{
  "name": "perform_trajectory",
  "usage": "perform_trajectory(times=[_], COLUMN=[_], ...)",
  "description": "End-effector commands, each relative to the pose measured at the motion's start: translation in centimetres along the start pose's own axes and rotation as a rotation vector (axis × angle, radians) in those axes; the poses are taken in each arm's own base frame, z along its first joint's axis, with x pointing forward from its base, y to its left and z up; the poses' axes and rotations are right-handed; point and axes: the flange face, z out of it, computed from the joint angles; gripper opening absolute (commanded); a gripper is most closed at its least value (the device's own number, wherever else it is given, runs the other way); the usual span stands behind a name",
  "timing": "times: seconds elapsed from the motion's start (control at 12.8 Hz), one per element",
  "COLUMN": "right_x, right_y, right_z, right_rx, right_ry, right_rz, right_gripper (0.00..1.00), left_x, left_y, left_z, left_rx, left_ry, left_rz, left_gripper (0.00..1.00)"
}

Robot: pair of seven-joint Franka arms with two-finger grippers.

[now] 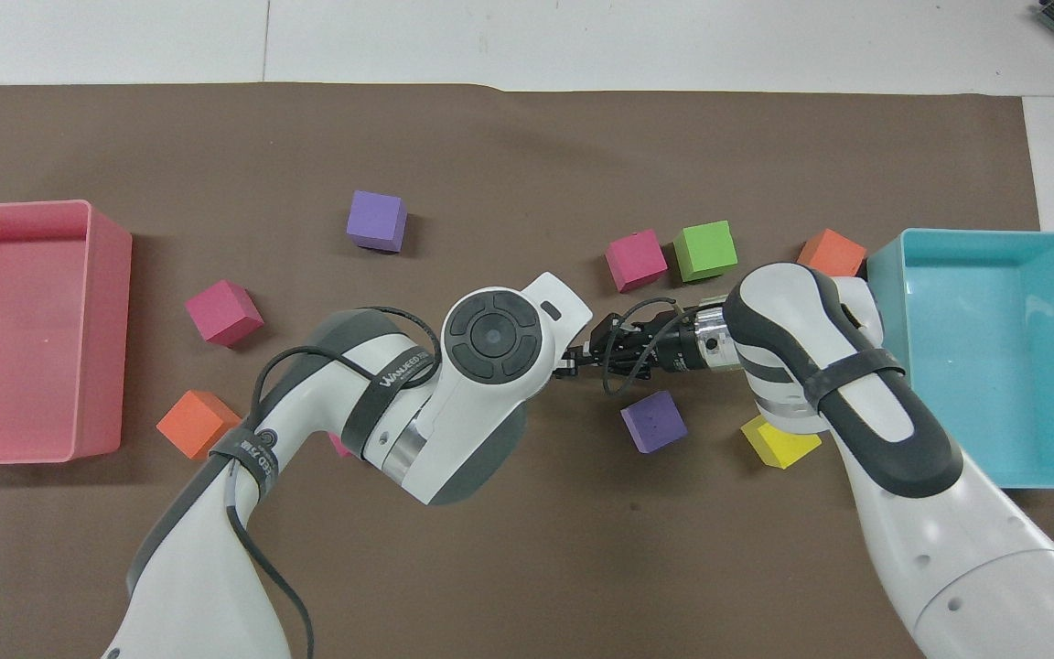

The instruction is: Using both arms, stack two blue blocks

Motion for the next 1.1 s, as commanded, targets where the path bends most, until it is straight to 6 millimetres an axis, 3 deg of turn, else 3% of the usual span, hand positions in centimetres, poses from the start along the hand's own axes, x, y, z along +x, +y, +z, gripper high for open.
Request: perform_trajectory(times=[0.0, 1.02], right_x=[-0.3, -0.2], right_y=[0.2, 0.3], right_z=[0.0, -0.1], right_rx=[0.029, 0.027], right_ry=[0.003, 0.007], right_rz=[-0.016, -0.014], right_gripper=[0.0, 0.0], left_x=[0.0, -0.2], left_y=[-0.1, -0.2], left_z=[0.0, -1.0], left_rx=[0.03, 0.057], left_ry=[-0.002, 0.005], left_rz=[-0.013, -0.059], left_gripper=[0.15, 0.13])
